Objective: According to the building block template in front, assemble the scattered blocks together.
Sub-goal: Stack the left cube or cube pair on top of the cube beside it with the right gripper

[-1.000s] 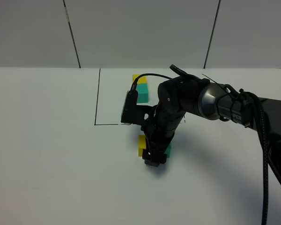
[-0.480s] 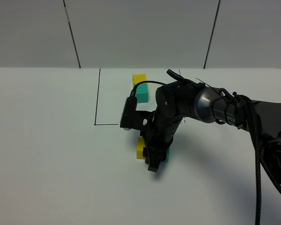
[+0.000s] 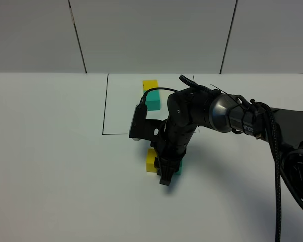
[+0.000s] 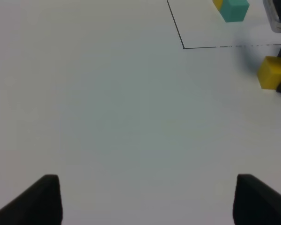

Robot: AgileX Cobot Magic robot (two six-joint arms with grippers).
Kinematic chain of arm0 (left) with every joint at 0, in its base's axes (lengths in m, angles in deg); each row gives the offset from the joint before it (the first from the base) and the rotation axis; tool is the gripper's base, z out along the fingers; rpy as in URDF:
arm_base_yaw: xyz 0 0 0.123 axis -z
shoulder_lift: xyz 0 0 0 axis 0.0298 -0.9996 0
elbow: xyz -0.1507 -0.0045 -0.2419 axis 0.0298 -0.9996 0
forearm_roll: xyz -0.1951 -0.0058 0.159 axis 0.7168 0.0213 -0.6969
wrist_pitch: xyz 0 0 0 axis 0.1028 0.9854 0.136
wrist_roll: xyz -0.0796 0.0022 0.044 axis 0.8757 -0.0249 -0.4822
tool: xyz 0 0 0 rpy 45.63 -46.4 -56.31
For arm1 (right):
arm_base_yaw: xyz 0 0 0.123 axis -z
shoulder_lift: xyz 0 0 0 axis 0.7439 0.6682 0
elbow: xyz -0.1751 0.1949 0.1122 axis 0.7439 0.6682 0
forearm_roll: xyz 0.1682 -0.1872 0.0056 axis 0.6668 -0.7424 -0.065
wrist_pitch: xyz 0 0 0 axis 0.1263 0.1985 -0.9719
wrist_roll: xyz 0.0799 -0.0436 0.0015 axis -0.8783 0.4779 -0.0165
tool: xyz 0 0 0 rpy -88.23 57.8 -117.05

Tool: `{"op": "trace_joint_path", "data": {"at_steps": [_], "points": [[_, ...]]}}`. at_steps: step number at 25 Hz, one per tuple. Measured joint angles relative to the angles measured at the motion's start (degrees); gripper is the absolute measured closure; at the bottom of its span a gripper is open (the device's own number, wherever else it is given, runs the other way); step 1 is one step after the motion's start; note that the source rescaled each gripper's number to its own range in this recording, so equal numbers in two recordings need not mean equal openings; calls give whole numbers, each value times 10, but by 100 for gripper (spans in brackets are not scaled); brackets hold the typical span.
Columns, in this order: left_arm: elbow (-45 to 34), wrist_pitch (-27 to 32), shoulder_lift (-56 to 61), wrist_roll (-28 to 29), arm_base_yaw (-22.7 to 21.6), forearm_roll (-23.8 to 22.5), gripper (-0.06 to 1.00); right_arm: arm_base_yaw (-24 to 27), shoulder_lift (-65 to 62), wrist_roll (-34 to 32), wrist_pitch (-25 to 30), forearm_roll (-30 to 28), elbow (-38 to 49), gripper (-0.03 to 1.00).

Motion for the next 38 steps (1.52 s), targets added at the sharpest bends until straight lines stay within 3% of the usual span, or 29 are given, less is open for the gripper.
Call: {"op": "trace_joint_path", "data": {"at_steps": [5,9,14,20,24,27,31,38], "points": [[0,0,0,0,0,0,7,0,-1,-10,0,0,0,80],[0,0,0,0,0,0,7,-1,-13,-93,2,-14,2,80],[0,0,0,0,0,0,7,-1,-50,-304,38,-31,2,80],[0,0,0,0,0,0,7,-1,-64,-623,106,-87,2,80],[0,0,0,0,0,0,7,-1,-64,-792,92,-97,2,80],[0,0,0,0,0,0,7,-1,-64,-879,54,-97,2,80],[0,0,0,0,0,0,7,-14,-58,-934,41,-100,2,80],[0,0,0,0,0,0,7,-50,-29,-943,32,-100,6,80]]}}
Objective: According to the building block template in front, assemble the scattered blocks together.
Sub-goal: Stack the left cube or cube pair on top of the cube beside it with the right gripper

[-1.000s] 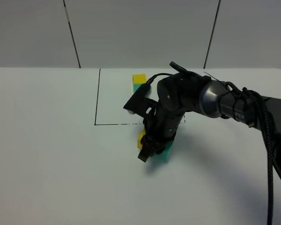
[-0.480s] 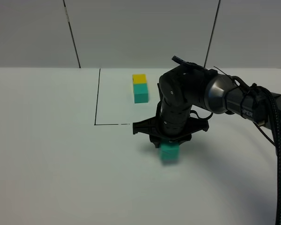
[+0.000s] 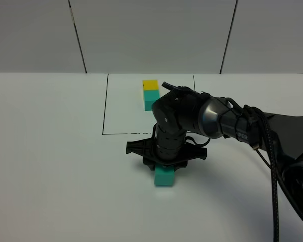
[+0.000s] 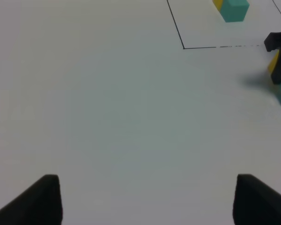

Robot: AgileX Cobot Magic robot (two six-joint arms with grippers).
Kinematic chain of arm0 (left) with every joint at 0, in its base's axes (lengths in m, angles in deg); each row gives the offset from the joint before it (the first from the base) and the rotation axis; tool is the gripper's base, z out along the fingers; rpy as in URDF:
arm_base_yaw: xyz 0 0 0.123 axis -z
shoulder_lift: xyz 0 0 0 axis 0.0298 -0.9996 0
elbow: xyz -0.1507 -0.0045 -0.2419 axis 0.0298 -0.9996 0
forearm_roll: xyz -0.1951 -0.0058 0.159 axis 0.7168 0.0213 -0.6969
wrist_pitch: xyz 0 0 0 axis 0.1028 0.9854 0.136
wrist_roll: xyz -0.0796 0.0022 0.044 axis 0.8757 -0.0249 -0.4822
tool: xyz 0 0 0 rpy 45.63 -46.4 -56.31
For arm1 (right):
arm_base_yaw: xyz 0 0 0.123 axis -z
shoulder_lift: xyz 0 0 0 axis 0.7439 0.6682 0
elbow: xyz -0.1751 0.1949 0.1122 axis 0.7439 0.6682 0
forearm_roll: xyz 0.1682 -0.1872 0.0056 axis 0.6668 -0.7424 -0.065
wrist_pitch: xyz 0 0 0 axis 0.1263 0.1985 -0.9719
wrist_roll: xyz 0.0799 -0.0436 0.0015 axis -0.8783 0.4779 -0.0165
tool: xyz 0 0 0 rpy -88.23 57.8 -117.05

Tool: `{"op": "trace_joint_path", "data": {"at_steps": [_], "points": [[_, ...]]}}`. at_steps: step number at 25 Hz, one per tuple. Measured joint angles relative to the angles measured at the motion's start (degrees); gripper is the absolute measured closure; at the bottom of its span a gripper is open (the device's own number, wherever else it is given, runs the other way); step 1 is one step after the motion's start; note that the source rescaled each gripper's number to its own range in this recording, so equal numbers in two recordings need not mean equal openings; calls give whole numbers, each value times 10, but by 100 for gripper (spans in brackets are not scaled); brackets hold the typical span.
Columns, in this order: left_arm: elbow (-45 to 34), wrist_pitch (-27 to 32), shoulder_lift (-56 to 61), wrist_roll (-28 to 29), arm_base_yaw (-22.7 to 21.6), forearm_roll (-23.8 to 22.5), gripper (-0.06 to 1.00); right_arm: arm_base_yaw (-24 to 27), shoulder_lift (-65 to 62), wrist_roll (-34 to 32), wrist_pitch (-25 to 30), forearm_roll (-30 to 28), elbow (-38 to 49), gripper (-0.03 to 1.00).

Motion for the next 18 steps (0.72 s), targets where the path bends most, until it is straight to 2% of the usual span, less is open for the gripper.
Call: {"op": "trace_joint_path", "data": {"at_steps": [18], "points": [[0,0,0,-1,0,0,7,-21,5,0,-20,-39,0,80]]}}
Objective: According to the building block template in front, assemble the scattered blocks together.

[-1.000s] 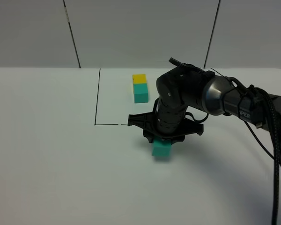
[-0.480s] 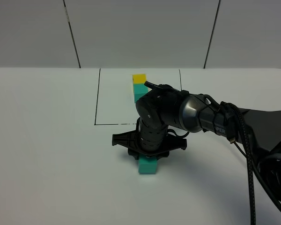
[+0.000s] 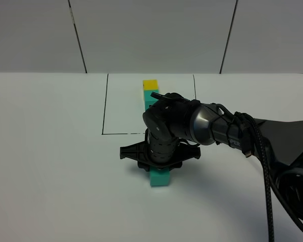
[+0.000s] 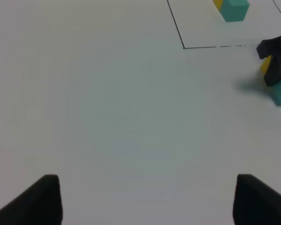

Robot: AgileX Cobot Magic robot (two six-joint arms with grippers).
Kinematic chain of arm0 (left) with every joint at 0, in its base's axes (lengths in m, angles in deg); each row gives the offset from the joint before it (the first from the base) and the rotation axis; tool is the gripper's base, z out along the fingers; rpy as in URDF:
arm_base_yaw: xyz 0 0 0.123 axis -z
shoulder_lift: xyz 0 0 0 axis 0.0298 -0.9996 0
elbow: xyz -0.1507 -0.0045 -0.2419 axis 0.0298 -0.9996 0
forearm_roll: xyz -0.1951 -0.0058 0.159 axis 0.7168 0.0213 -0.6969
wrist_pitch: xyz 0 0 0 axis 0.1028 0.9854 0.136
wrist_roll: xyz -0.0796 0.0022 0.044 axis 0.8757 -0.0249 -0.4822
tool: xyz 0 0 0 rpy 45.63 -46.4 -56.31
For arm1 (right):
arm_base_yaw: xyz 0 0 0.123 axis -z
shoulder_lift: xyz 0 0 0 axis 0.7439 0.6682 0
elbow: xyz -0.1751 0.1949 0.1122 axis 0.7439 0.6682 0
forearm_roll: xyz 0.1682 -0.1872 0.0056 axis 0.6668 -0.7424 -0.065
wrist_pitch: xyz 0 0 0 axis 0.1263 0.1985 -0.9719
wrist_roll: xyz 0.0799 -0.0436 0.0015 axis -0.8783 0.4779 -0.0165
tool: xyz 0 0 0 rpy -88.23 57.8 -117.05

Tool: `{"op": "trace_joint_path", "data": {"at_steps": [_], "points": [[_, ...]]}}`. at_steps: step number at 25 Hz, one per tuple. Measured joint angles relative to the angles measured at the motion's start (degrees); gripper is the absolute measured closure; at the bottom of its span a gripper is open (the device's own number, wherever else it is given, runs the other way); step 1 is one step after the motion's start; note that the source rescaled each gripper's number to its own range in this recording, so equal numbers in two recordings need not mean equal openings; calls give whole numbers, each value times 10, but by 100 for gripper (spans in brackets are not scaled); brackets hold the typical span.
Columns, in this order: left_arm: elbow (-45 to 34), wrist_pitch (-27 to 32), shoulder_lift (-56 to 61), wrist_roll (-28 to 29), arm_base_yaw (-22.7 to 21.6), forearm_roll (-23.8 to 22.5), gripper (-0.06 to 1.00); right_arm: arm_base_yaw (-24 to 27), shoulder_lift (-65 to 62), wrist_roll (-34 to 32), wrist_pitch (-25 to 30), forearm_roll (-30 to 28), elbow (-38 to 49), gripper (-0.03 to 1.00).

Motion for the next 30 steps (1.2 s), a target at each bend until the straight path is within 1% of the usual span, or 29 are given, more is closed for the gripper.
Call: {"op": "trace_joint_path", "data": {"at_steps": [11,23,24,25,26,29,30], "points": [[0,0,0,0,0,0,7,0,18,-11,-16,2,0,80],[0,0,0,1,0,-9,7,0,19,-13,-17,2,0,80],[0,0,0,1,0,-9,7,0,19,-13,-17,2,0,76],[0,0,0,1,0,-10,7,0,19,-13,-17,3,0,68],[0,0,0,1,0,-10,7,0,19,-12,-18,3,0,57],[0,0,0,1,0,-10,7,0,19,2,-17,3,0,16],[0,0,0,1,0,-10,7,0,19,7,-17,3,0,7]]}}
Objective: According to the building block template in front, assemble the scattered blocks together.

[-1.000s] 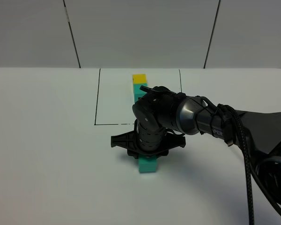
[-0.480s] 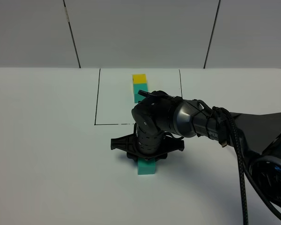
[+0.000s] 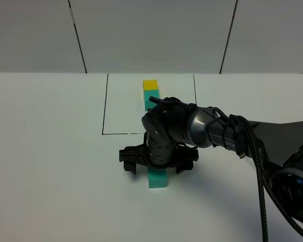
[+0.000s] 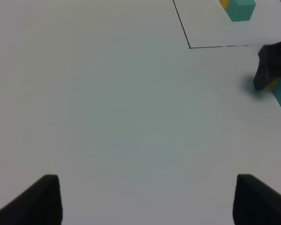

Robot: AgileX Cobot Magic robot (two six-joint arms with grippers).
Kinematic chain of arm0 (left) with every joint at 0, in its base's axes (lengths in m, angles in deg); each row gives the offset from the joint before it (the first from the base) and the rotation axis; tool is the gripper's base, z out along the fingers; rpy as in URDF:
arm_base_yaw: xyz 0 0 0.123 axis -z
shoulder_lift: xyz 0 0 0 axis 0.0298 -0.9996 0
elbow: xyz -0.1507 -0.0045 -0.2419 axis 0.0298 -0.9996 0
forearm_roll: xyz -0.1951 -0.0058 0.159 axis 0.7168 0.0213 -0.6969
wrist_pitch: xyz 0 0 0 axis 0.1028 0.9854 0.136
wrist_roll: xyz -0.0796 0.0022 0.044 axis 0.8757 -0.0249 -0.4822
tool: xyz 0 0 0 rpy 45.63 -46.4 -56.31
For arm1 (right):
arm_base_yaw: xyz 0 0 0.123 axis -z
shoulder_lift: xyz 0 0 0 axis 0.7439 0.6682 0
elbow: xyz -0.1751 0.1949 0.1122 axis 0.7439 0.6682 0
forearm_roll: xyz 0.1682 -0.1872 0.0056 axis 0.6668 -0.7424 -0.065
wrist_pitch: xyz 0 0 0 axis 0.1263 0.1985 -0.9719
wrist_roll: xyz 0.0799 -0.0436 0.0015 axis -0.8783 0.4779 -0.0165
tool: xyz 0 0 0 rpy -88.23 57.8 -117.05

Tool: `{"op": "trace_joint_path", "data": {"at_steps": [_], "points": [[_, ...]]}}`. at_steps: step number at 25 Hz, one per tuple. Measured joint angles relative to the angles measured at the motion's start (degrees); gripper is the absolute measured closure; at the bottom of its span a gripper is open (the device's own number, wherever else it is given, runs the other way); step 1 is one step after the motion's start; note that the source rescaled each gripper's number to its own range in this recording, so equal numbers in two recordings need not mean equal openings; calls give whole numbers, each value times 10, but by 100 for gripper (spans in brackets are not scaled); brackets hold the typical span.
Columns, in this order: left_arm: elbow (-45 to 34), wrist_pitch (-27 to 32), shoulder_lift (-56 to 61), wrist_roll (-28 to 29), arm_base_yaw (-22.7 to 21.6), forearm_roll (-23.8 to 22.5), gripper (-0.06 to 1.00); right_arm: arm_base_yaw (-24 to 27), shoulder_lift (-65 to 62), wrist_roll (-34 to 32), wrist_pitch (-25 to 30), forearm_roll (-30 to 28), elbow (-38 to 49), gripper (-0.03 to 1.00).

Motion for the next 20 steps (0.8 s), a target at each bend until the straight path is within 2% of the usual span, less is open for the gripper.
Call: {"op": "trace_joint_path", "data": {"at_steps": [1,3,17,20], "points": [[0,0,0,0,0,0,7,0,0,7,1,0,0,1],[0,0,0,0,0,0,7,0,-1,18,5,2,0,-3],[0,0,0,0,0,0,7,3,-77,27,6,13,0,-3],[0,0,0,1,0,0,7,6,-104,39,23,-3,0,-3]]}}
